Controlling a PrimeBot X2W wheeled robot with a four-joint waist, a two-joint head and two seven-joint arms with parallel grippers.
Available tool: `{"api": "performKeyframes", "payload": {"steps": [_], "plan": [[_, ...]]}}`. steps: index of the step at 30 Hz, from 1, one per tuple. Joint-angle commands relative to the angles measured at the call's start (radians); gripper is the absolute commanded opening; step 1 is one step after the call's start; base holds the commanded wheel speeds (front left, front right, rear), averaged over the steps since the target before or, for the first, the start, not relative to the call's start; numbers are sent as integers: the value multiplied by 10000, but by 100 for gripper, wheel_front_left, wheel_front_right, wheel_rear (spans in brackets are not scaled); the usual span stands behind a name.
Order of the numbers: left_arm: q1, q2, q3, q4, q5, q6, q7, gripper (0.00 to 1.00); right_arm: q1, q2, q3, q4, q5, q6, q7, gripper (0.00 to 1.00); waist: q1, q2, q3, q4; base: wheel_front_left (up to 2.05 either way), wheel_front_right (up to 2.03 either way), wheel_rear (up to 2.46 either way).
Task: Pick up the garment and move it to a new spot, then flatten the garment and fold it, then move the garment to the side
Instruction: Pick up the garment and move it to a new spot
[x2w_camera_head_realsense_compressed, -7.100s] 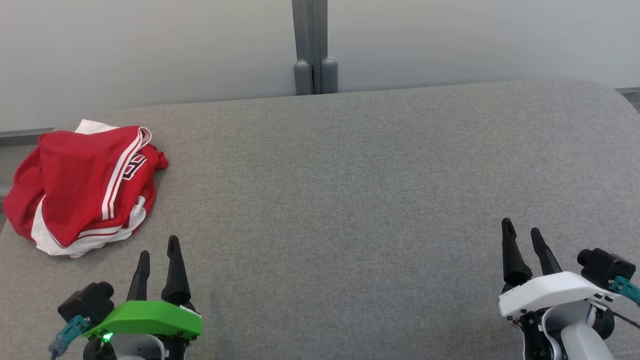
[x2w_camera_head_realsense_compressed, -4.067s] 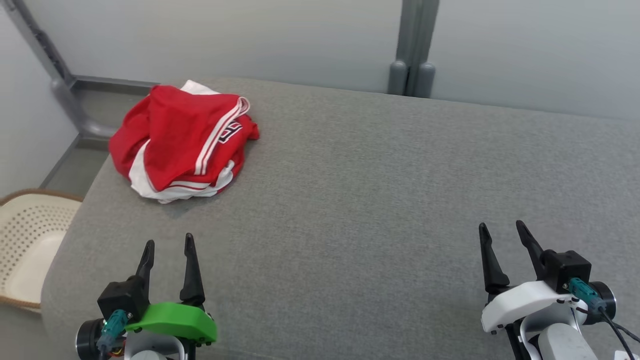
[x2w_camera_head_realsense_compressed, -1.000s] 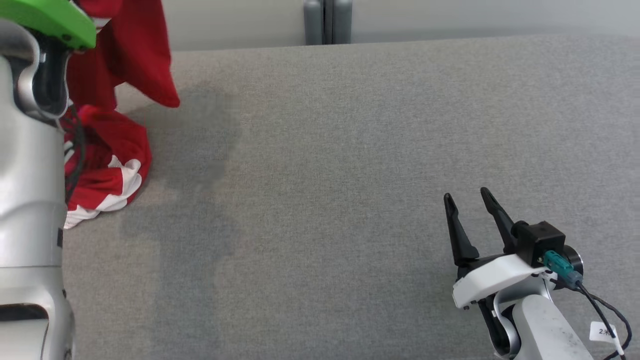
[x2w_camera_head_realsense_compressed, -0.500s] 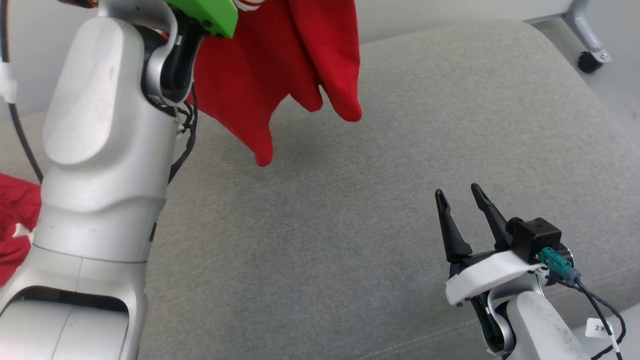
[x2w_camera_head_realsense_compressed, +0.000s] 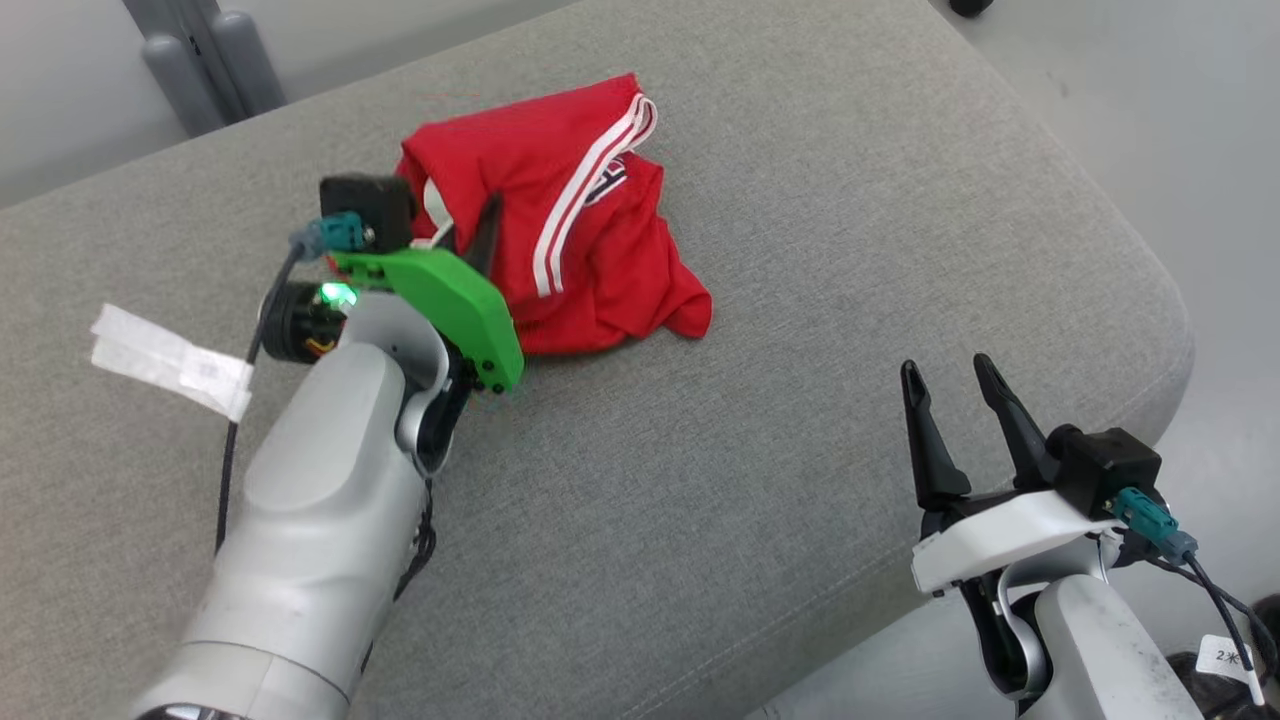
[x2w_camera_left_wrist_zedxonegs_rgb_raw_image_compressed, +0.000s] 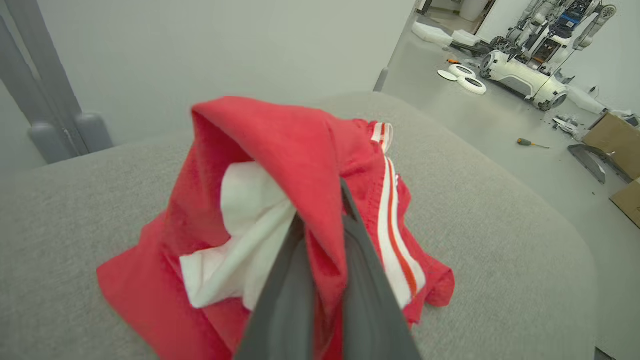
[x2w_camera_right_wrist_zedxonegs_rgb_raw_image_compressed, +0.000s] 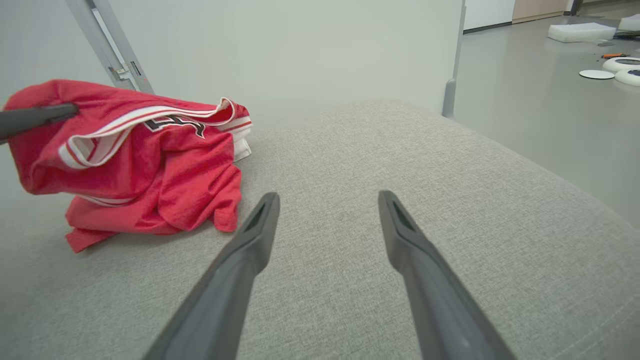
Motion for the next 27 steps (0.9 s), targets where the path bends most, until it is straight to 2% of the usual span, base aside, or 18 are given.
{"api": "performKeyframes", "payload": {"steps": [1, 2, 8, 12, 15, 20, 22, 27], "plan": [[235, 38, -125, 135, -55, -27, -181, 71, 25, 10, -46, -43, -65, 1, -33, 100, 0, -1, 209, 157, 0, 0, 0], [316, 25, -229, 194, -120, -36, -287, 100, 28, 4, -140, -57, -77, 1, -33, 100, 0, -1, 186, 326, 0, 0, 0], [931, -7, -1032, -397, -460, -63, -1533, 100, 97, 0, -454, -133, -303, 1, -33, 100, 0, -1, -244, 1533, 0, 0, 0], [1582, 109, -826, -1130, -429, -4, -2237, 100, 295, -2, -647, -227, -571, 1, -33, 100, 0, -1, -613, 2347, 0, 0, 0], [2211, 364, -110, -2319, -96, 346, -2341, 100, 430, -3, -778, -328, -715, 1, -33, 100, 0, -1, -845, 2852, 0, 0, 0], [4295, 446, 1422, -4751, 942, 735, -2312, 100, 690, -3, -1072, -405, -1007, 1, -32, 100, 0, -1, -1218, 3628, 0, 0, 0], [4987, 430, 1896, -5325, 1384, 689, -2313, 100, 731, 3, -1089, -407, -1117, 1, -34, 100, 0, -1, -1343, 3838, 0, 0, 0], [6401, 263, 2659, -5645, 1944, 445, -2315, 100, 929, -2, -1162, -340, -1231, 1, -32, 100, 0, -1, -1652, 4201, 0, 0, 0]]}}
